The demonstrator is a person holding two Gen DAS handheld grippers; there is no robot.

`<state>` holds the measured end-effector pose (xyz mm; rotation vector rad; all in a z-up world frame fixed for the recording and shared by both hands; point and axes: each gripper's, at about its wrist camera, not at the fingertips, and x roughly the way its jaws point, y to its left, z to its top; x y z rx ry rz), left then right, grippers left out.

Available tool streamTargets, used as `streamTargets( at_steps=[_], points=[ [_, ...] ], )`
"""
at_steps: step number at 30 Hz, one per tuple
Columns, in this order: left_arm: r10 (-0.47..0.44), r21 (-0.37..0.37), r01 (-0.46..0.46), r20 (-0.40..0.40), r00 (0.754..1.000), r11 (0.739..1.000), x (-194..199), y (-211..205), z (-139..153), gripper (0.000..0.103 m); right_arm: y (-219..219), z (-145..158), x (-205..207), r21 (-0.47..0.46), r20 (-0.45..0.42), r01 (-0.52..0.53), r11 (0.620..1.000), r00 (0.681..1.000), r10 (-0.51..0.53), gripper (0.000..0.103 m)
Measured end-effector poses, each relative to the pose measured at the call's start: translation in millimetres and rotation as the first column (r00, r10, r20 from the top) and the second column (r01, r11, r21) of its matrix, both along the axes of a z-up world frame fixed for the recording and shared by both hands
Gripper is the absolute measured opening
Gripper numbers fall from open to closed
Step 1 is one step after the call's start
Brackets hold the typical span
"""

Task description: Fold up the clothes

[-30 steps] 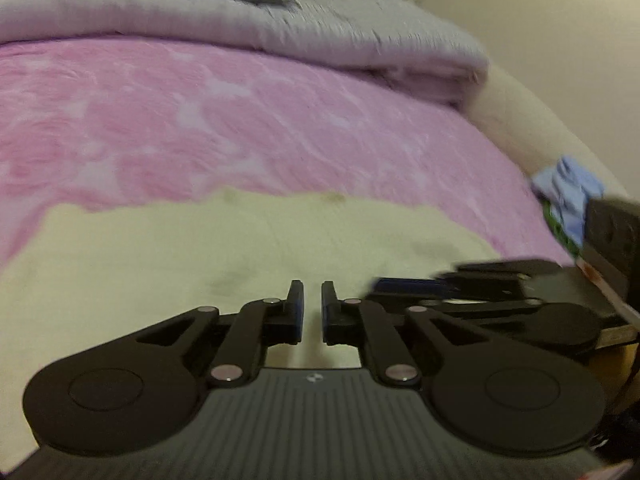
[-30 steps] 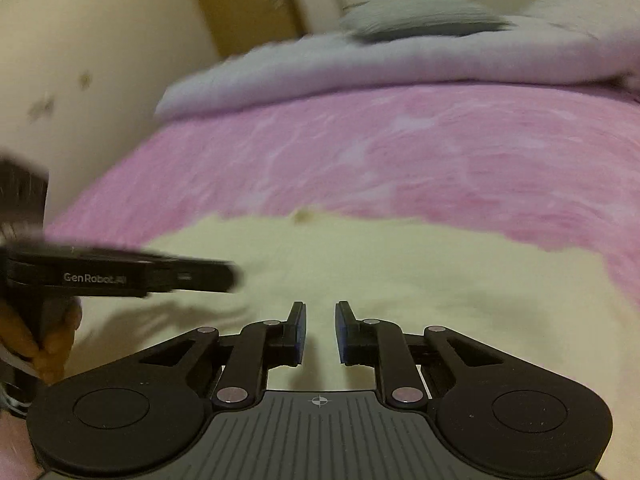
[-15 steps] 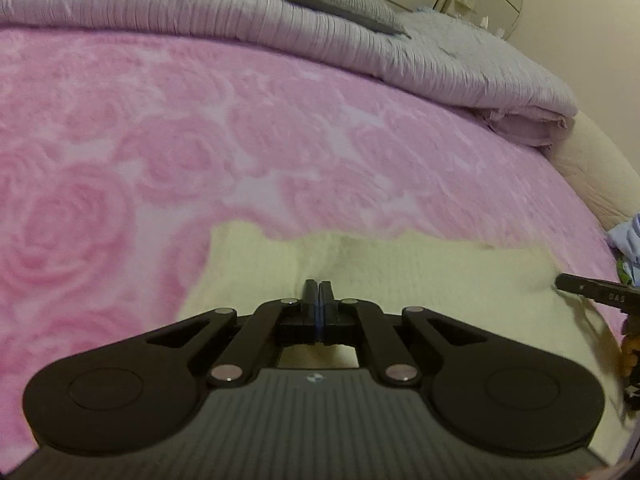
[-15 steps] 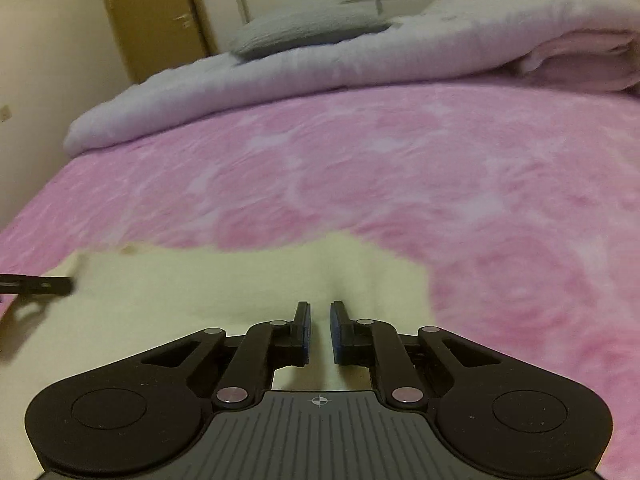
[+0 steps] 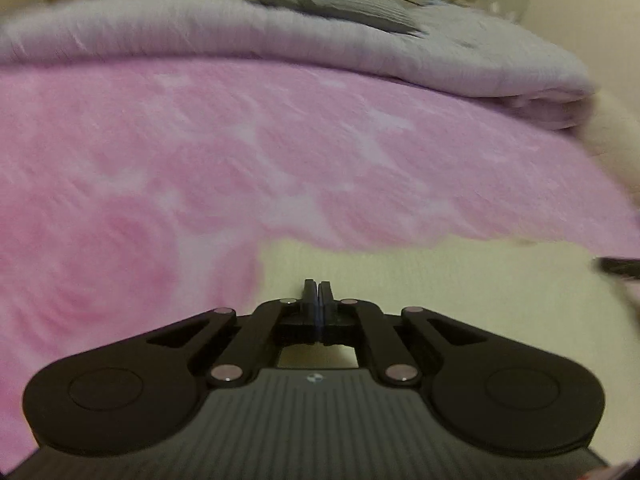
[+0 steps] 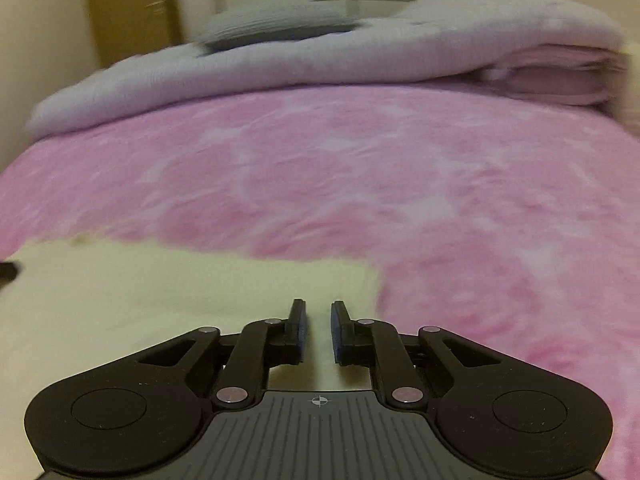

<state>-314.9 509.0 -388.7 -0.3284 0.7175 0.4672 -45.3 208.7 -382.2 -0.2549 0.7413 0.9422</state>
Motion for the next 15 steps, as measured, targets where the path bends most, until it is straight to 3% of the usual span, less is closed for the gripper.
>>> streamTargets(
  at_steps=[4, 7, 11, 13, 15],
  points=[
    [0.038, -0.105, -0.031, 0.070, 0.997, 0.994, -16, 3, 10, 0.004, -10, 13, -3, 0.052, -0.016, 0.007, 0.999, 1.000, -0.006, 0.012],
    [0.033, -0.072, -0.034, -0.005, 0.999, 0.997, -14, -5, 2, 0.006, -14, 11, -4, 0.052, -0.057, -0.017, 0.998, 0.998, 0.020, 0.012],
    [0.084, -0.056, -0.084, -0.002, 0.996, 0.995, -23, -4, 7, 0.006, -25, 3, -2, 0.030, -0.079, 0.038, 0.999, 0.996, -0.036, 0.011],
    [0.121, 0.009, -0.121, 0.009, 0.993, 0.993, -32, -10, 21, 0.006, -28, 16, -13, -0.004, 0.019, 0.083, 0.997, 0.996, -0.083, 0.012],
    [0.120, 0.011, -0.120, 0.026, 0.992, 0.993, -44, -19, 30, 0.008, -36, 28, -28, -0.020, 0.091, 0.112, 0.994, 0.990, -0.109, 0.013]
  ],
)
